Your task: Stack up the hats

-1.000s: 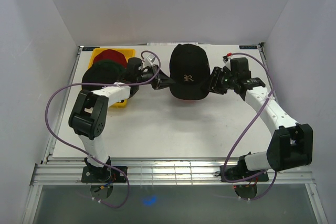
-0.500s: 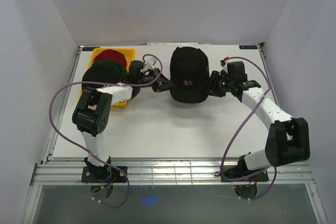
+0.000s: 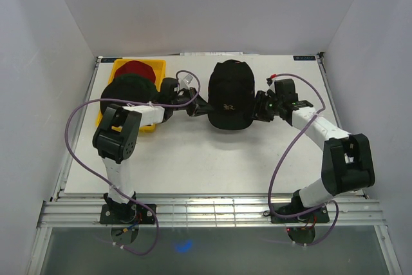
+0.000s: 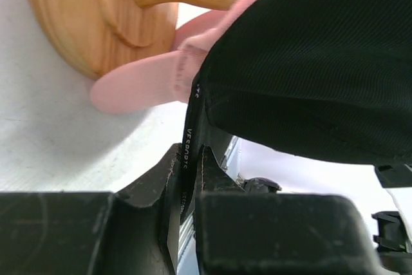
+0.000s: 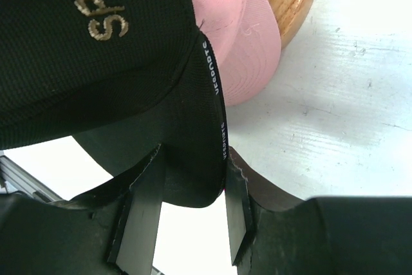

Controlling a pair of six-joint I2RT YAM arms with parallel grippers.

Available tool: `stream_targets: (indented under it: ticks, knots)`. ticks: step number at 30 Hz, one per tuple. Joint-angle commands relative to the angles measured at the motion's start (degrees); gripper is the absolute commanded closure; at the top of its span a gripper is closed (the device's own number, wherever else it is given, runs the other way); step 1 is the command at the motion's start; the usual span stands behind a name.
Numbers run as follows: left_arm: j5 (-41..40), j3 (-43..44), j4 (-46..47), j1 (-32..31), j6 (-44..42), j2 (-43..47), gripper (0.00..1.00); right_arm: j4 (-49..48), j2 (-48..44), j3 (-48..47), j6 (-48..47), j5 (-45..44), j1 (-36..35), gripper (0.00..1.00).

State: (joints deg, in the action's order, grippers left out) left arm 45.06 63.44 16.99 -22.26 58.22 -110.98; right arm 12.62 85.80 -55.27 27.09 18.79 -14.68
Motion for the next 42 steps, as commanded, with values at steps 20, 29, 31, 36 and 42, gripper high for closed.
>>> stream_targets:
  ticks: [20, 29, 31, 36, 42]
  knots:
    - [-11.48, 1.34, -16.73, -1.38, -12.07, -1.44, 0.88, 2.58, 7.19, 1.92, -2.57, -7.89, 0.79, 0.74]
    - [-13.59, 0.02, -20.16, -1.73, -15.32, 0.67, 0.57, 4.96, 5.78, -0.19, -2.92, -9.12, 1.84, 0.5]
    - [-14.47, -0.68, -20.42, -1.99, -15.85, 1.11, 0.51, 5.31, 5.61, -0.46, -3.01, -9.2, 2.11, 0.45]
    - [-15.18, -1.83, -20.25, -2.08, -16.55, 2.69, 0.52, 5.75, 4.64, -0.81, -2.92, -9.03, 2.63, 0.37]
    - [-15.52, -1.65, -20.33, -2.08, -16.73, 4.1, 0.73, 6.89, 4.12, -3.0, -2.92, -8.07, 2.72, 0.36]
